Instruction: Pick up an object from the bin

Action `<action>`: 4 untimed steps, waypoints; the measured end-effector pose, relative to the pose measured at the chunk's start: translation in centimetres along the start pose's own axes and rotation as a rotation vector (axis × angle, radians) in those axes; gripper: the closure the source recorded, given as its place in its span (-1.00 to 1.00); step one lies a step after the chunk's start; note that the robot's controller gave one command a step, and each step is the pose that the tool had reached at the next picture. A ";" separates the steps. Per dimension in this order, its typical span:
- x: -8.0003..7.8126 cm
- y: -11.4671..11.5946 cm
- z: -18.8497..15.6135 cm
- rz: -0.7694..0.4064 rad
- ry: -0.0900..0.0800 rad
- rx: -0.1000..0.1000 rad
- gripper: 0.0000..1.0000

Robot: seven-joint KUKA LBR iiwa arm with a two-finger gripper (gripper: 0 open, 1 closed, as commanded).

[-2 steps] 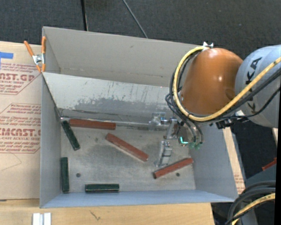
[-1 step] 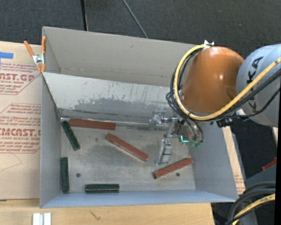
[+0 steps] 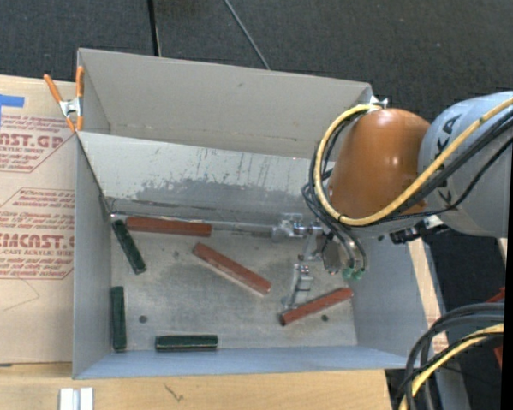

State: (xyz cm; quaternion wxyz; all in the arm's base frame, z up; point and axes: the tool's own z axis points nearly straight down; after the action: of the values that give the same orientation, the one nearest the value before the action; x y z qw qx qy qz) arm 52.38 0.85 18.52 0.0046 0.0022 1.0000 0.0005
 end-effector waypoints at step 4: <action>2.4 -6.9 -1.4 -0.189 0.007 0.000 1.00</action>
Offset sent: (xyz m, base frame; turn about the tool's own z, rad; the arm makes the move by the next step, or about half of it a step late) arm -0.0220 -0.0537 -0.1149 -0.1717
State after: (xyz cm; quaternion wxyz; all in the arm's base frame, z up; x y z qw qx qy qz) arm 49.92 -6.06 19.87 0.0009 -0.0923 0.9957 0.0003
